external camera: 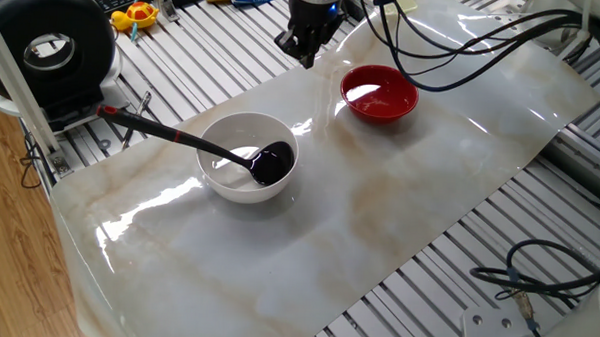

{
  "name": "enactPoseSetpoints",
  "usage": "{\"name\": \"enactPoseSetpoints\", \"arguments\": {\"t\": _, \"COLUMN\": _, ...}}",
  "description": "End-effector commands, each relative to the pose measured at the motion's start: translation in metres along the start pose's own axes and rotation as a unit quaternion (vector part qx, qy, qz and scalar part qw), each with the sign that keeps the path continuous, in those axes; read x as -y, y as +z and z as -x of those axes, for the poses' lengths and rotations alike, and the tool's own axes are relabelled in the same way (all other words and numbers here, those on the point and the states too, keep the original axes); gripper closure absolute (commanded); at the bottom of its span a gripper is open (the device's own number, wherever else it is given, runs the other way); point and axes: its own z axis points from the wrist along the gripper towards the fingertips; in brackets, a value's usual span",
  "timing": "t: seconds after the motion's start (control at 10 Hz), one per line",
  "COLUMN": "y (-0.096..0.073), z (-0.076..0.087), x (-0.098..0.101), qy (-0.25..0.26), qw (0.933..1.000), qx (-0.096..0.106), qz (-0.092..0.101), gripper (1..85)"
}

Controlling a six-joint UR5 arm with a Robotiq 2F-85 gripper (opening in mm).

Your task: Scoop water with a large spoon from one bowl to another

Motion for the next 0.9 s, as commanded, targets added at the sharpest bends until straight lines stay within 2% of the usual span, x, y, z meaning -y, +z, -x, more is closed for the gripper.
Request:
{"name": "enactPoseSetpoints", "arguments": {"t": 0.0, "y": -0.0029, "z": -0.0022, "x": 0.0036, "qy": -0.016, "qw": 0.9999, "qx": -0.006, "qz": 0.001, "gripper": 84.3}}
{"name": "enactPoseSetpoints", "arguments": {"t": 0.5, "y": -0.0029, "z": -0.0024, "x": 0.0041, "qy": -0.018, "qw": 0.9998, "qx": -0.005, "qz": 0.001, "gripper": 84.3}}
{"name": "enactPoseSetpoints", "arguments": {"t": 0.8, "y": 0.0001, "z": 0.0022, "x": 0.0011, "qy": -0.013, "qw": 0.9999, "qx": 0.004, "qz": 0.007, "gripper": 84.3}}
